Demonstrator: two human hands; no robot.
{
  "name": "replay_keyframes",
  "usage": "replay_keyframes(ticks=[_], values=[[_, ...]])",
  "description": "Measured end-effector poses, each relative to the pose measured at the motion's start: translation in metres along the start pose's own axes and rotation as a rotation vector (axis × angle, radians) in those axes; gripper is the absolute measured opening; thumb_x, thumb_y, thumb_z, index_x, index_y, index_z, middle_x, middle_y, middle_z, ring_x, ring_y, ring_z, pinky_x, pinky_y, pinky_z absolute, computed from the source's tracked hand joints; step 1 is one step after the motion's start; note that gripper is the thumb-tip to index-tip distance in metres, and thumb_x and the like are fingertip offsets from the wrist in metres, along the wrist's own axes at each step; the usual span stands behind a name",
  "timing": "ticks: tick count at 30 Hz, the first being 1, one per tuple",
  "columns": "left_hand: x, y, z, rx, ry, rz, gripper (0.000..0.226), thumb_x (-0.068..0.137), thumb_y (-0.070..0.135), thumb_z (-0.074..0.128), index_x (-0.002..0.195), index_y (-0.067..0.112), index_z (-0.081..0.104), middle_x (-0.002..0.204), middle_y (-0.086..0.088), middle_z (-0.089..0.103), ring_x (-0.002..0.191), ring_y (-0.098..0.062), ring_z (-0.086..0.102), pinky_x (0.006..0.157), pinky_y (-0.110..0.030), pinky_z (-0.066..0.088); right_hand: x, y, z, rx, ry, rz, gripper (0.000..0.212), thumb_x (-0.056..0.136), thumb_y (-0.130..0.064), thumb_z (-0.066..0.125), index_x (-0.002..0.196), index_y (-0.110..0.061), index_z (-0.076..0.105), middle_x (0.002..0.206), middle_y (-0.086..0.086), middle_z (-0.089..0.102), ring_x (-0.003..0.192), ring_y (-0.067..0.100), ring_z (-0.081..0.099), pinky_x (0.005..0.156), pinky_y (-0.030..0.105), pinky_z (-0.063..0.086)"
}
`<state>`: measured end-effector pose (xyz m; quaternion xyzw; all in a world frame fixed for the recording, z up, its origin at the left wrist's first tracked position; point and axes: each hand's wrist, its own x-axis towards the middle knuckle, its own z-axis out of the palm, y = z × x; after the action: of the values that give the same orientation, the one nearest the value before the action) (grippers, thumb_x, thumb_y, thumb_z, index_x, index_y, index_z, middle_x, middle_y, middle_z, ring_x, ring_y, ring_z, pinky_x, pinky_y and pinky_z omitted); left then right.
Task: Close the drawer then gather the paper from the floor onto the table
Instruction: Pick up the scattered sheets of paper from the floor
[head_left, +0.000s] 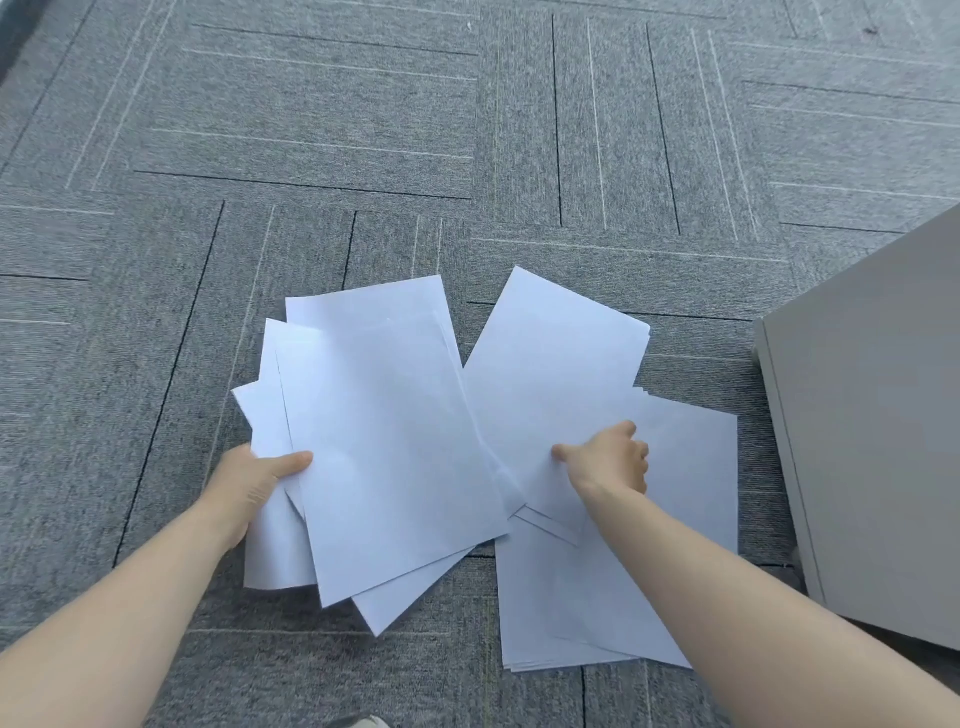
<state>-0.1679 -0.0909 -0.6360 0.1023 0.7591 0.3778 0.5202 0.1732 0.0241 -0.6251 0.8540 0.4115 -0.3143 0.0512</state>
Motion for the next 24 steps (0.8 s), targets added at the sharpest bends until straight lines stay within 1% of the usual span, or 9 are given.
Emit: replay_keyframes(ticks=[3, 6, 11, 13, 14, 16, 18, 22, 24], values=[[-0.001, 0.002, 0.001, 0.010, 0.002, 0.004, 0.024, 0.075, 0.000, 0.072, 0.096, 0.010, 0.067, 0.099, -0.013, 0.070, 0.090, -0.030, 0.066, 0.089, -0.045, 0.050, 0.003, -0.003, 0.001, 0.067, -0.001, 0.097, 0.076, 0.072, -0.033, 0.077, 0.129, -0.005, 0.035, 0.135, 0.018, 0.040, 0.124, 0.034, 0.045, 0.093, 0.047, 0.044], [-0.002, 0.002, 0.002, 0.027, 0.003, 0.005, 0.022, 0.075, 0.000, 0.072, 0.092, 0.012, 0.067, 0.097, -0.010, 0.070, 0.088, -0.029, 0.067, 0.088, -0.045, 0.050, 0.010, -0.008, 0.002, 0.162, 0.004, 0.185, 0.070, 0.074, -0.024, 0.075, 0.129, -0.004, 0.037, 0.138, 0.018, 0.039, 0.125, 0.033, 0.043, 0.097, 0.045, 0.042], [-0.004, 0.003, 0.008, 0.028, -0.007, 0.015, 0.021, 0.076, 0.000, 0.071, 0.094, 0.010, 0.067, 0.093, -0.008, 0.070, 0.084, -0.026, 0.066, 0.085, -0.041, 0.050, 0.017, -0.006, 0.006, 0.216, 0.011, 0.188, 0.048, 0.076, -0.024, 0.067, 0.120, -0.011, 0.055, 0.130, 0.013, 0.052, 0.119, 0.030, 0.049, 0.102, 0.042, 0.041], [-0.002, 0.003, 0.007, 0.025, -0.012, 0.013, 0.021, 0.075, 0.001, 0.072, 0.092, 0.013, 0.067, 0.096, -0.008, 0.070, 0.086, -0.027, 0.067, 0.086, -0.043, 0.050, 0.017, -0.001, 0.007, 0.314, 0.039, 0.109, 0.037, 0.078, -0.021, 0.061, 0.114, -0.011, 0.059, 0.118, 0.009, 0.060, 0.104, 0.032, 0.059, 0.096, 0.042, 0.046], [-0.002, 0.003, 0.005, 0.020, -0.019, 0.013, 0.023, 0.075, 0.001, 0.072, 0.094, 0.012, 0.067, 0.098, -0.009, 0.070, 0.088, -0.028, 0.067, 0.088, -0.044, 0.050, 0.017, 0.003, 0.005, 0.361, 0.050, 0.067, 0.031, 0.079, -0.020, 0.058, 0.109, -0.011, 0.060, 0.107, 0.007, 0.063, 0.094, 0.031, 0.060, 0.087, 0.038, 0.049], [-0.001, 0.003, 0.002, 0.003, -0.050, 0.009, 0.030, 0.075, 0.002, 0.072, 0.104, 0.008, 0.067, 0.103, -0.012, 0.071, 0.094, -0.031, 0.067, 0.091, -0.047, 0.049, 0.014, 0.013, -0.001, 0.435, 0.076, 0.001, 0.015, 0.082, -0.019, 0.056, 0.094, -0.010, 0.059, 0.086, 0.002, 0.060, 0.080, 0.029, 0.057, 0.069, 0.032, 0.045], [-0.003, 0.003, -0.001, -0.019, -0.105, -0.008, 0.037, 0.074, 0.002, 0.072, 0.110, 0.006, 0.067, 0.107, -0.013, 0.072, 0.096, -0.033, 0.068, 0.092, -0.049, 0.049, 0.015, 0.028, -0.008, 0.429, 0.107, -0.056, 0.006, 0.083, -0.017, 0.054, 0.078, -0.013, 0.053, 0.073, -0.002, 0.054, 0.073, 0.028, 0.054, 0.060, 0.032, 0.040], [-0.010, 0.006, 0.004, -0.025, -0.223, -0.058, 0.038, 0.071, 0.004, 0.070, 0.109, 0.005, 0.067, 0.104, -0.014, 0.073, 0.086, -0.029, 0.072, 0.086, -0.045, 0.051, 0.022, 0.065, -0.024, 0.355, 0.107, -0.057, 0.020, 0.081, -0.012, 0.054, 0.064, -0.014, 0.044, 0.067, 0.004, 0.051, 0.062, 0.027, 0.046, 0.051, 0.029, 0.031], [-0.013, 0.008, 0.013, -0.029, -0.262, -0.064, 0.033, 0.075, 0.000, 0.066, 0.108, 0.004, 0.066, 0.101, -0.014, 0.074, 0.080, -0.026, 0.073, 0.082, -0.042, 0.052, 0.029, 0.083, -0.031, 0.277, 0.114, -0.016, 0.020, 0.080, -0.013, 0.054, 0.063, -0.013, 0.043, 0.076, 0.009, 0.053, 0.061, 0.027, 0.045, 0.052, 0.029, 0.032]])
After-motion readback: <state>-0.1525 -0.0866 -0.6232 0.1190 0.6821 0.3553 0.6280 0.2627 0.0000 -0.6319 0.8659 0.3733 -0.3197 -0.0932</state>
